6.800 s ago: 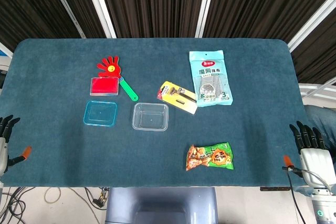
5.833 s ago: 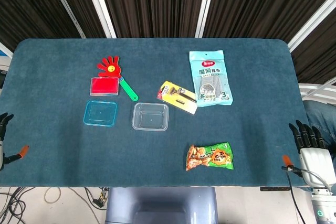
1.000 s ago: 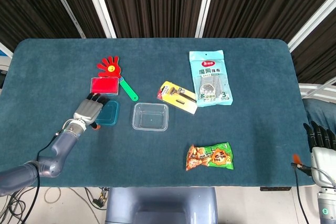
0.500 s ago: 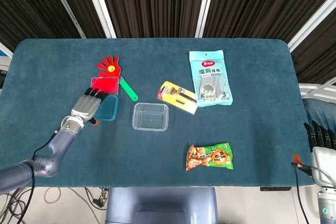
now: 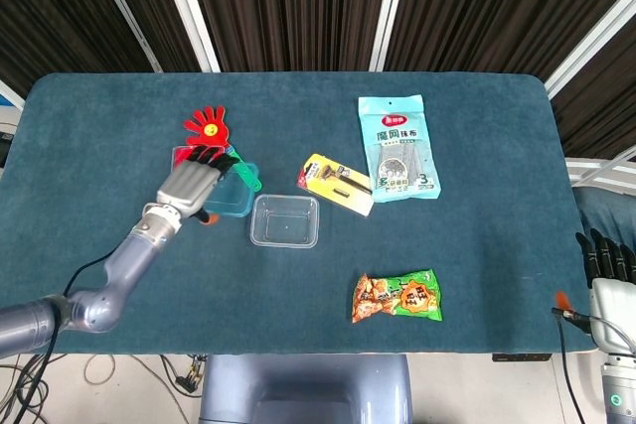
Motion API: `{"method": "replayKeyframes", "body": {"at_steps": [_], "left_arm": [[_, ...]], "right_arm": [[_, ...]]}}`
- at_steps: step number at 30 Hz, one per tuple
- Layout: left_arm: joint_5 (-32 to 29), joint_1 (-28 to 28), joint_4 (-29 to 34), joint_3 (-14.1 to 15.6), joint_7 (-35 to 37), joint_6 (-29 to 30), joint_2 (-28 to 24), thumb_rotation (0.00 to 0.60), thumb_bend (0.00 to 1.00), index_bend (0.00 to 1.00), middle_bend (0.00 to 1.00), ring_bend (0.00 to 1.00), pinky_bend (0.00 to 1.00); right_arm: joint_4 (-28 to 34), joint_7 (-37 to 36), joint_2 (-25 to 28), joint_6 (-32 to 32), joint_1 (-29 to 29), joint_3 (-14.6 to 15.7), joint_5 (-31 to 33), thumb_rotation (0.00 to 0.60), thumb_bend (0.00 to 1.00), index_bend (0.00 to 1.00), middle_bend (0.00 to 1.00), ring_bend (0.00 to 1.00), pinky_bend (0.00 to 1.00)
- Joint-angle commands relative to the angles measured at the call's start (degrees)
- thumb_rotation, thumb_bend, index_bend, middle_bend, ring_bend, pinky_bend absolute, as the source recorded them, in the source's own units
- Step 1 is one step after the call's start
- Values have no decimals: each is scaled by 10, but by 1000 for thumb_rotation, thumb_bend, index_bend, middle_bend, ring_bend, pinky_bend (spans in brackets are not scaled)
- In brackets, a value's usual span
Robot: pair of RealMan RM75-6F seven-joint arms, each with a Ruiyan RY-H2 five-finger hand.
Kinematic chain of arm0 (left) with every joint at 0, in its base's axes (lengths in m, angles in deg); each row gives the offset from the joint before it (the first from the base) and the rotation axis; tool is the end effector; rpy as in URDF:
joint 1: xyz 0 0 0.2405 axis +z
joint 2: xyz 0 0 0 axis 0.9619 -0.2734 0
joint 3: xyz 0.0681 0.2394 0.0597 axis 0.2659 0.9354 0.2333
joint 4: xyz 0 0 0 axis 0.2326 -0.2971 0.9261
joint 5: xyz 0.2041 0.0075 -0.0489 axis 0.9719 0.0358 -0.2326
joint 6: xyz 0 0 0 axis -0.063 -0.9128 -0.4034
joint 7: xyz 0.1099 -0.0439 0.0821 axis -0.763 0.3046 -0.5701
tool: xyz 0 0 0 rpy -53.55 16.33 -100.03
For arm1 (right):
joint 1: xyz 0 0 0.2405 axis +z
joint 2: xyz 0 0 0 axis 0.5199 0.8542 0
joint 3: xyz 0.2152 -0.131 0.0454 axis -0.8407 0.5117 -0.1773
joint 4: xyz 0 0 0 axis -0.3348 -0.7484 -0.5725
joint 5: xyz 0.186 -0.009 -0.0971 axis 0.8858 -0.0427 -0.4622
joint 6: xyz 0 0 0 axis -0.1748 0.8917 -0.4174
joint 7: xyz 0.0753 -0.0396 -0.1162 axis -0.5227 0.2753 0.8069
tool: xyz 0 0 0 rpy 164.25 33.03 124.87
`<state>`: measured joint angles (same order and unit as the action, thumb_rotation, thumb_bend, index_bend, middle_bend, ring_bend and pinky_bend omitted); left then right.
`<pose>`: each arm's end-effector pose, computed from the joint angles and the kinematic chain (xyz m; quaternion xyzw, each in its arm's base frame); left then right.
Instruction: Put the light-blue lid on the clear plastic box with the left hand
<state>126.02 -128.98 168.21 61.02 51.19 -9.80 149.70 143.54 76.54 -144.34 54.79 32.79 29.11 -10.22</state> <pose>-0.1204 0.3927 0.0475 -0.7767 -0.3639 -0.2803 0.4309 -0.3165 -0.1730 0.1688 0.5408 -0.3896 0.3507 0.6578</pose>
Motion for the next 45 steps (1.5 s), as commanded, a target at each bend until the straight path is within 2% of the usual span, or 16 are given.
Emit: {"method": "replayKeyframes", "body": {"at_steps": [1, 7, 15, 20, 39, 45], "left_arm": [[-76, -57, 55, -18, -52, 12, -10, 600, 282, 112, 392, 7, 6], [-181, -133, 90, -13, -111, 29, 11, 600, 282, 102, 381, 6, 0], [-319, -212, 82, -5, -161, 89, 85, 600, 281, 97, 377, 6, 0], [-374, -236, 69, -2, -179, 123, 120, 600, 281, 97, 372, 6, 0], [-363, -223, 32, 15, -187, 186, 168, 600, 280, 97, 366, 6, 0], [-356, -212, 23, 20, -190, 185, 173, 600, 280, 97, 366, 6, 0]], "right_arm": [[0, 0, 1, -2, 1, -1, 2, 600, 353, 15, 14, 0, 0], [-1, -1, 1, -1, 0, 1, -1, 600, 353, 15, 14, 0, 0], [-1, -1, 3, -1, 0, 0, 0, 600, 353, 15, 14, 0, 0], [1, -3, 4, -1, 0, -1, 0, 600, 353, 15, 14, 0, 0], [0, -5, 3, 0, -1, -2, 2, 600, 352, 15, 14, 0, 0], [-1, -5, 2, 0, -1, -2, 3, 600, 352, 15, 14, 0, 0]]}}
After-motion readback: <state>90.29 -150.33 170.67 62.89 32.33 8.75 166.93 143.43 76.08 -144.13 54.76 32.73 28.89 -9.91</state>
